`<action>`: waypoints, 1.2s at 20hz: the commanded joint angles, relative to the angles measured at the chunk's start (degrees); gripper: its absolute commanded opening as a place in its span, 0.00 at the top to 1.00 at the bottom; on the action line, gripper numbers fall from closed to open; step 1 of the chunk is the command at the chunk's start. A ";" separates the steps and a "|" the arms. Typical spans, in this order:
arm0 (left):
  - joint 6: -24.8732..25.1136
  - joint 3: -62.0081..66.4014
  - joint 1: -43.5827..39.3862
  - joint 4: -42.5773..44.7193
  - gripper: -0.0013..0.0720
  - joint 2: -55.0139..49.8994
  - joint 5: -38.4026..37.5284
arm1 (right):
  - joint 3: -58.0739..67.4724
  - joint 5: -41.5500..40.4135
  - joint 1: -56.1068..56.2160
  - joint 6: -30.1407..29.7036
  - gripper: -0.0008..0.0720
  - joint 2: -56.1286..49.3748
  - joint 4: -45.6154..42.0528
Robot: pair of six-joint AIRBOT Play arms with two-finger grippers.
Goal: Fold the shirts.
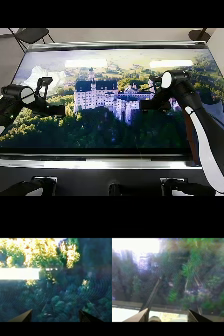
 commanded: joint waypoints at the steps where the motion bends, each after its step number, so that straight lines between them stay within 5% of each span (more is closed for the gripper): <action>1: 0.02 -0.02 -0.02 0.00 0.00 0.04 0.02 | -0.02 0.00 0.04 0.00 0.20 -0.02 0.00; 16: -0.15 -0.02 -0.02 -0.02 0.00 0.04 0.07 | -0.02 0.00 0.04 0.02 0.20 -0.02 0.00; 24: -3.56 0.11 -0.02 -4.72 0.00 -0.48 18.05 | -0.02 -9.66 0.04 -0.02 0.20 -0.02 -0.55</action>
